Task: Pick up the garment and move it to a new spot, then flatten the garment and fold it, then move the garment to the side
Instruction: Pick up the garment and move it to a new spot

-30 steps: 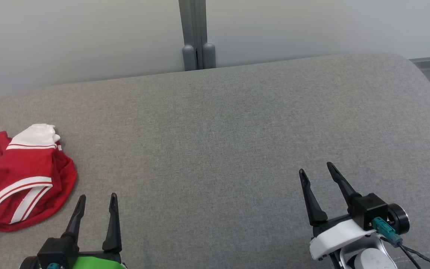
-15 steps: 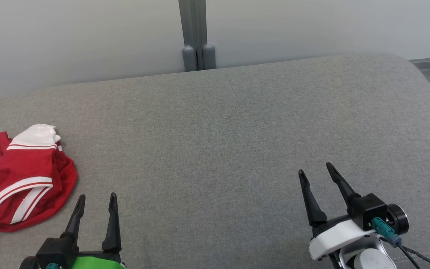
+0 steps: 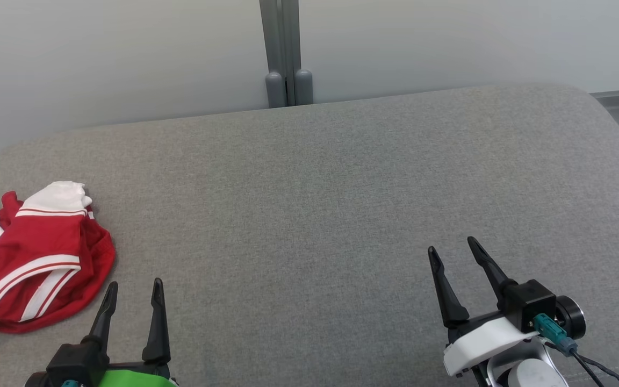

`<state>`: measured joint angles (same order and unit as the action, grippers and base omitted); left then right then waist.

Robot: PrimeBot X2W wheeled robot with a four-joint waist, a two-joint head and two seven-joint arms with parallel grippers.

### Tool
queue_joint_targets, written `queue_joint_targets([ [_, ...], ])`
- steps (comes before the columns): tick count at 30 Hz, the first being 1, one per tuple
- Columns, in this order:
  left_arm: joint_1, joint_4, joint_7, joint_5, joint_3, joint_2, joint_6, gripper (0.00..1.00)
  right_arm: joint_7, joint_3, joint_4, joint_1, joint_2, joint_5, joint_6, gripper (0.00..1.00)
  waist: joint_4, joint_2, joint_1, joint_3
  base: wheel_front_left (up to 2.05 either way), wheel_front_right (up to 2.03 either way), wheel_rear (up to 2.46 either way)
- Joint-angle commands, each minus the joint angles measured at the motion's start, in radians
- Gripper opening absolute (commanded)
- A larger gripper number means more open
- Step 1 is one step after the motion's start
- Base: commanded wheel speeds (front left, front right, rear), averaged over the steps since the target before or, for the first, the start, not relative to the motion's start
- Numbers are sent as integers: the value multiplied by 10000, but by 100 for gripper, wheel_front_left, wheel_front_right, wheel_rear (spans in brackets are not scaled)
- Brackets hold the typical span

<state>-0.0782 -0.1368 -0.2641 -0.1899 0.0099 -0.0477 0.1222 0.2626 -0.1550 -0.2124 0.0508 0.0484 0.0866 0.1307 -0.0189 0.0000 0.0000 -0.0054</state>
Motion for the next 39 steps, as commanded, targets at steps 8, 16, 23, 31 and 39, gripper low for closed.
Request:
queue_joint_targets([
  [8, -49, 85, -6, 153, -19, -49, -88, 100, 32, 16, 34, -174, 34, 39, 1, 100, 697, 0, 0, 9, 0, 0, 0],
  [16, -162, 189, -6, 229, -103, -49, -253, 100, 32, -9, -9, -341, 34, 43, -1, 100, 1841, 0, 0, -76, 0, 0, 0],
  [23, -404, 321, -6, 309, 86, -48, -380, 100, 32, -122, -32, -449, 35, 113, -1, 100, 2828, 0, 0, -206, 0, 0, 0],
  [31, -575, 470, -6, 406, 290, -46, -409, 100, 32, -233, -41, -539, 34, 158, -1, 100, 3787, 0, 0, -332, 0, 0, 0],
  [39, -712, 535, -6, 456, 415, -46, -384, 100, 32, -237, -15, -690, 35, 191, -1, 100, 4451, 0, 0, -470, 0, 0, 0],
])
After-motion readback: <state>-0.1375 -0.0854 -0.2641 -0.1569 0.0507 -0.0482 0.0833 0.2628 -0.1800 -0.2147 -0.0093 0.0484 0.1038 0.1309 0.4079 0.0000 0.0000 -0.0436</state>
